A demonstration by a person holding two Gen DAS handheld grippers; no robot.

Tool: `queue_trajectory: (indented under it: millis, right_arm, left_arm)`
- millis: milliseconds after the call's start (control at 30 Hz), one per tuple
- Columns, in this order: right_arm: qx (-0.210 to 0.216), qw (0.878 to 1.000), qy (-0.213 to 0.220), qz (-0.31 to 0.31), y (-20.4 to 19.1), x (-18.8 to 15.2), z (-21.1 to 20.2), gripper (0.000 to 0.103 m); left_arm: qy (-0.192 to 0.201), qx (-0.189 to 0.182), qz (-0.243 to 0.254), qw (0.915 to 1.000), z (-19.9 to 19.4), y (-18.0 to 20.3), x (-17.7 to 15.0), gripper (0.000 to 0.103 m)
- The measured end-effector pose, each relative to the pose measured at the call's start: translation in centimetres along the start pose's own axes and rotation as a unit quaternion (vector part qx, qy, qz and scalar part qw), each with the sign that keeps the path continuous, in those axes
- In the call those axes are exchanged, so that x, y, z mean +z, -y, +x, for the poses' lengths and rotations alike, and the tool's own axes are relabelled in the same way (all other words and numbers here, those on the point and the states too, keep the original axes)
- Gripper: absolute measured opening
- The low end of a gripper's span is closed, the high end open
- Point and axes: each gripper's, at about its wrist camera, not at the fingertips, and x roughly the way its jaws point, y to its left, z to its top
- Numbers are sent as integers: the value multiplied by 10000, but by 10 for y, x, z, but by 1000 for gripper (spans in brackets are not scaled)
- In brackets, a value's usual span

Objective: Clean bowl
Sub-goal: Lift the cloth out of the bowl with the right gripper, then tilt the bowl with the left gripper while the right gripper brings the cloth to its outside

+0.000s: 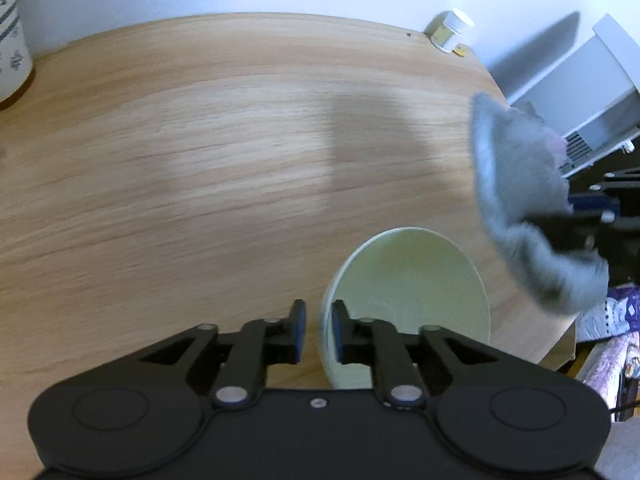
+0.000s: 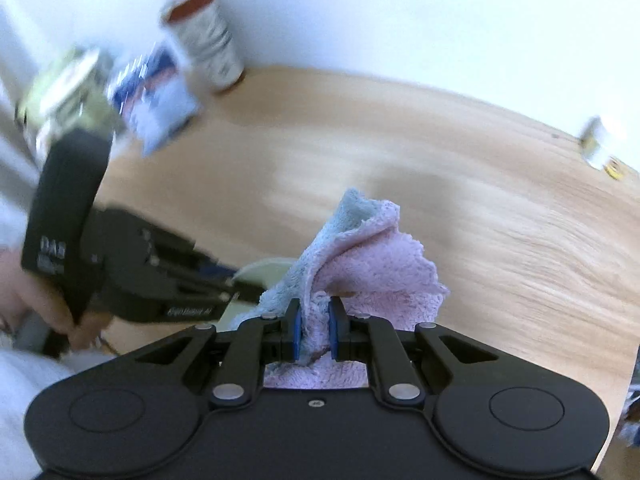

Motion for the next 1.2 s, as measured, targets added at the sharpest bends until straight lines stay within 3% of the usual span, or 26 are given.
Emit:
queue_trajectory:
  millis: [33, 133, 200, 367, 467, 533, 867, 1033, 1200]
  right_arm:
    - [45, 9997, 120, 220, 17, -5, -10, 14]
    - [192, 9976, 259, 615, 40, -9, -5, 14]
    - [364, 9945, 289, 938, 61, -17, -3, 14]
    - [588, 9895, 355, 1274, 87, -33, -3, 14]
    - [804, 9855, 402, 1437, 104, -43, -7, 14]
    - [894, 9845, 286, 1484, 114, -48, -3, 14]
    - [1387, 9762, -10, 1670, 134, -70, 22, 14]
    - [1542, 9728, -46, 1728, 142, -77, 23, 14]
    - [1641, 9683, -43, 1883, 146, -78, 23, 14]
  left_arm:
    - [24, 48, 26, 10000, -2, 2, -1, 51]
    - [232, 511, 92, 9984, -15, 12, -8, 52]
    - [327, 526, 2, 9981, -28, 23, -13, 52]
    - [524, 735, 408, 9951, -47, 57, -23, 53]
    - [573, 464, 410, 9964, -46, 70, -29, 53]
    - [573, 225, 390, 9973, -45, 79, -34, 53]
    - [166, 871, 965, 9914, -9, 109, -53, 48]
    - [96, 1160, 1215, 9857, 8, 117, -53, 48]
    - [107, 1514, 1764, 9726, 14, 116, -58, 39]
